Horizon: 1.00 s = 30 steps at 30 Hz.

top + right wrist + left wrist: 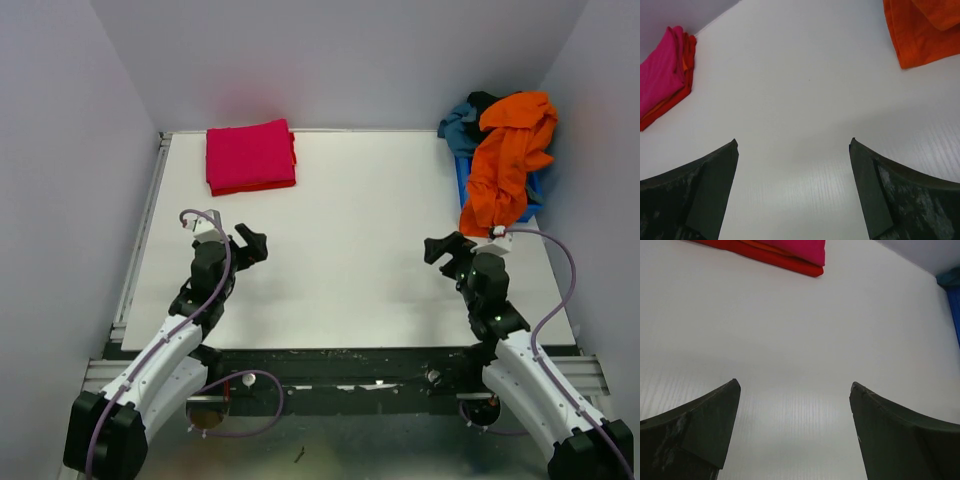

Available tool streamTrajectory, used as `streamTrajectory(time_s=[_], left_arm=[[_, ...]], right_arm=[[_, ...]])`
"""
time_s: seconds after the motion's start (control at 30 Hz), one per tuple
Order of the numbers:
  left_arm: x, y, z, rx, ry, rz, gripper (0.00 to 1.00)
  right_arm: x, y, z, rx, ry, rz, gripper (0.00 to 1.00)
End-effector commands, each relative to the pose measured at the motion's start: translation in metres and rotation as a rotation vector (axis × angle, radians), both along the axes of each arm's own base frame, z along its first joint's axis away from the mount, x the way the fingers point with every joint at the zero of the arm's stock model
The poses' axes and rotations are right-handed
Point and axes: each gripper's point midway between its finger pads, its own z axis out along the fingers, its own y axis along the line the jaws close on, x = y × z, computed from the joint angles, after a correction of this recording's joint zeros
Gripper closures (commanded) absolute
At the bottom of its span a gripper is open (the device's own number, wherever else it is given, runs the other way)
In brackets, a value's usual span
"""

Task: Fold and stack the t-shirts
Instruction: Grab crumpled tshirt from bin with the right arm

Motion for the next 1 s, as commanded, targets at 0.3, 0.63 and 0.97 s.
streamTrajectory(time_s=[0.3, 0.63, 0.97], left_arm=[[0.002, -0.019, 0.002, -0.024, -0.021, -0.095, 0.01], [0.001, -0.072, -0.006, -0.03, 0.029, -0.368, 0.01], [0.011, -0.057, -0.02, 0.029, 0.13, -0.261, 0.01]], right_arm=[[0.002, 0.001, 0.007, 0.001, -0.025, 0.002, 0.0], [0.002, 0.0, 0.006, 0.006, -0.017, -0.007, 0.0], [0.01, -0.02, 0.04, -0.056, -0.006, -0.115, 0.0]])
